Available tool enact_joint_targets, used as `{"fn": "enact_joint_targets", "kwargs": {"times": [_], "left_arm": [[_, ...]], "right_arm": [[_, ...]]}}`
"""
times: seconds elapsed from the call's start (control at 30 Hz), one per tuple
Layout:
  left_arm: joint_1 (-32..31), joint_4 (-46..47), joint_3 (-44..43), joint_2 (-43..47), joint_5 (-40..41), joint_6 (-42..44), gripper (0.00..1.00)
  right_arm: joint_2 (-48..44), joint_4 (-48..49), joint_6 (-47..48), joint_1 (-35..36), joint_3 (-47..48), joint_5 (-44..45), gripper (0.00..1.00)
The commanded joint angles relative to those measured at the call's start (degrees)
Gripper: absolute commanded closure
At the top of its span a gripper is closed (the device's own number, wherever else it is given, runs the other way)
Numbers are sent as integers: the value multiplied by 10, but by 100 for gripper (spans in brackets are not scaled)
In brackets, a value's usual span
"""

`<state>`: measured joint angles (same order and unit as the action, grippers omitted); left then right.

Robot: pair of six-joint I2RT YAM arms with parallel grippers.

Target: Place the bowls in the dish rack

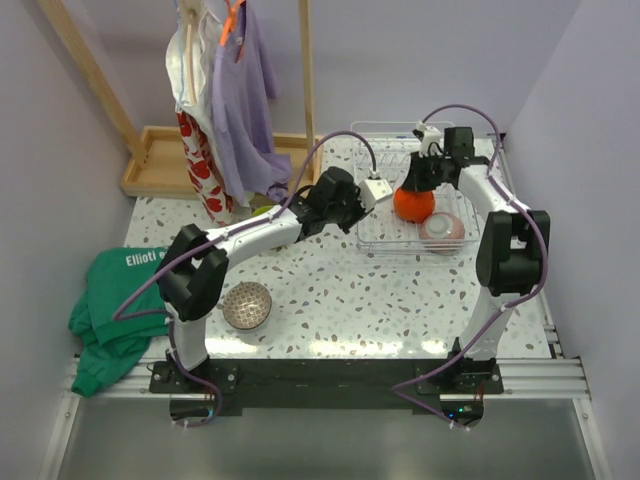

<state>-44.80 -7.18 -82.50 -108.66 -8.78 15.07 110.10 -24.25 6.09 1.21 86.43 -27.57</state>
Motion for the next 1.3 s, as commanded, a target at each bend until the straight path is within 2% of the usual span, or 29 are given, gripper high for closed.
{"fn": "enact_joint_targets", "kwargs": {"times": [0.0,0.13,0.37,0.5,0.53,0.6,0.63,0.67,0.73,0.77,0.87,1.0,1.07,1.17,1.27], "left_arm": [[-4,11,-21,-1,-16,-5,100],[-4,10,-20,3,-17,-7,100],[-4,13,-14,9,-16,-6,100],[-4,2,-27,31,2,-3,100],[-4,-4,-31,37,8,6,100],[-3,-17,-30,66,33,14,93],[-3,-20,-23,79,41,26,88],[-2,-23,-15,93,48,34,78],[3,-32,14,142,64,51,68],[7,-35,26,159,68,54,54],[33,-52,77,230,78,63,40],[76,-100,166,329,72,90,31],[99,-124,198,380,64,102,29],[130,-153,256,451,63,112,27],[173,-178,316,520,68,117,27]], "right_arm": [[-9,-49,33,-37,19,110,100],[-13,-51,33,-44,15,141,100],[-23,-48,31,-46,14,116,100],[-65,-28,26,-44,0,102,100],[-95,-19,28,-45,-15,101,97],[-128,-1,37,-45,-32,90,92],[-156,4,40,-44,-47,85,84],[-171,6,44,-43,-53,80,80],[-197,3,57,-39,-71,42,70],[-224,-3,62,-35,-79,33,67],[-271,-28,104,3,-102,-5,58],[-326,-35,139,91,-141,-41,47],[-332,-68,174,153,-139,-50,46],[-330,-83,189,218,-139,-46,45],[-307,-66,161,253,-133,-54,41]]}}
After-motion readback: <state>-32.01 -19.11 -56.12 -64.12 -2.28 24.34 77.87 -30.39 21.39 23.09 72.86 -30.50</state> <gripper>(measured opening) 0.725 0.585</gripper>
